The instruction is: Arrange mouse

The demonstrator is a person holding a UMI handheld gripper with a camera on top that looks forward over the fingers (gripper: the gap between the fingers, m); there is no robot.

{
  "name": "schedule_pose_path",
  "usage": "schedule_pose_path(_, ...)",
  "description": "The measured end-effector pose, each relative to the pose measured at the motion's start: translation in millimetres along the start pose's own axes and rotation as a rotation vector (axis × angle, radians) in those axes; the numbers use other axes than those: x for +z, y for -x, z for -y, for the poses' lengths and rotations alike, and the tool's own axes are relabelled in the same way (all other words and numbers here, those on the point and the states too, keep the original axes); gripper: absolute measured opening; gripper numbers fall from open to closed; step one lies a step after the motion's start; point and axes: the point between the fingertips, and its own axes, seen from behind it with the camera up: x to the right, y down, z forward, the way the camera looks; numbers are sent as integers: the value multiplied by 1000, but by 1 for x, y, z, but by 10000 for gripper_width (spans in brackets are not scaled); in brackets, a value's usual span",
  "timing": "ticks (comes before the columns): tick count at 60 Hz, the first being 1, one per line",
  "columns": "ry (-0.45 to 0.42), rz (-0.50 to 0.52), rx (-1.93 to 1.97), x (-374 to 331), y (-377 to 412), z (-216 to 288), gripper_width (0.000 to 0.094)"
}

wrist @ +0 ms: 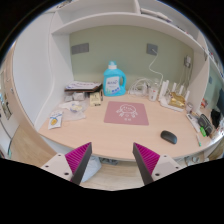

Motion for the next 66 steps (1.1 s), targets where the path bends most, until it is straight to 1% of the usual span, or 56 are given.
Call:
schedule_pose_path(12,62,-84,-2,44,-132,-67,848)
schedule_pose_path(23,57,-162,17,93,-247,-93,847)
schedule_pose_path(29,37,-179,27,121,-292,-93,845)
schedule_pose_path(34,21,-172,27,143,-314,-87,843)
schedule_pose_path(39,16,-150,28,163,-325,-79,847)
schedule_pose_path(44,-9,-127,23,179,-330,-65,857)
schedule_pose_path(53,-24,-117,37,202,-341,-45,842)
schedule_pose_path(57,-27,-104,58,212,-343,-38,797)
schedule_pose_path(59,-38,-90,67,220,-344,-36,721)
schedule_pose_path(61,-35,-105,63,221,-345,-32,639)
schedule_pose_path(64,-39,-101,59,225,-344,-28,497)
schedule_pose_path(66,-42,-108,50,227,-344,-27,479)
